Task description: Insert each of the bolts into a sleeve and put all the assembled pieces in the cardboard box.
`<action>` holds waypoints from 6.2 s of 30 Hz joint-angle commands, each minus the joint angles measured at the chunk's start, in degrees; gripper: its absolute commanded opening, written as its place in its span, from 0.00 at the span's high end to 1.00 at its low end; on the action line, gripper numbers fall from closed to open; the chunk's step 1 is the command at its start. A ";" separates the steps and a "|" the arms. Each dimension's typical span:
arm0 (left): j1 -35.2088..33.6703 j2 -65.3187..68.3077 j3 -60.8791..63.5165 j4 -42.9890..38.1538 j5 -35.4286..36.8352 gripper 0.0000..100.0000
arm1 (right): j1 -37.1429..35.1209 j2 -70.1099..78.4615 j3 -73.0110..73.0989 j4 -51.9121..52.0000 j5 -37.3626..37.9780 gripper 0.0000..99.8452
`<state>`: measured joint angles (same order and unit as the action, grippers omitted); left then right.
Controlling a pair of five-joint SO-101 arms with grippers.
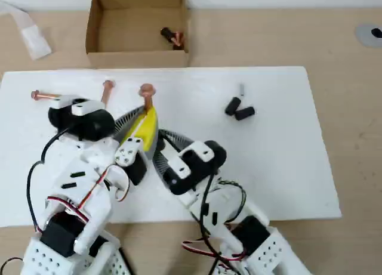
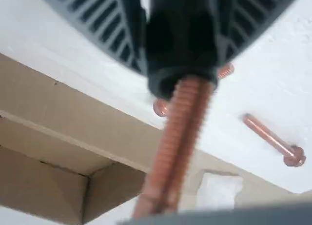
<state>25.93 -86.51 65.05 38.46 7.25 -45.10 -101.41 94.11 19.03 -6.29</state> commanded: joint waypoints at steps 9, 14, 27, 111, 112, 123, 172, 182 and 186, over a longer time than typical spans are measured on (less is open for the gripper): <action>2.29 0.22 -1.67 5.63 -2.81 0.99 | 4.18 -1.27 -1.27 -0.53 -0.88 0.99; 2.20 0.22 -3.52 5.36 -4.31 0.99 | 4.26 -1.71 -1.36 2.11 -0.97 0.99; -15.30 14.46 -5.80 10.99 1.76 0.89 | 14.99 -1.63 -8.04 8.97 -3.69 0.99; -31.91 148.00 -136.70 62.15 -21.19 0.99 | 15.60 -1.71 -9.19 9.05 -5.98 0.99; -31.47 146.59 -137.32 62.15 -19.96 0.99 | 15.60 -1.54 -9.19 9.05 -6.07 0.99; -20.84 116.26 -137.32 62.15 -9.67 0.99 | 8.84 -1.19 -8.84 9.05 -6.15 0.99; 2.46 14.20 -39.21 22.86 2.81 1.00 | 1.01 -1.19 -6.11 9.05 -6.07 0.99; 4.22 14.29 -40.00 23.56 0.53 1.00 | 1.10 -1.19 -6.11 9.05 -6.07 0.99; 4.13 14.29 -39.56 23.47 0.44 1.00 | 1.10 -1.19 -6.11 9.05 -6.07 0.99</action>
<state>29.54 -72.00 28.22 62.02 8.31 -43.08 -101.76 88.84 28.09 -11.91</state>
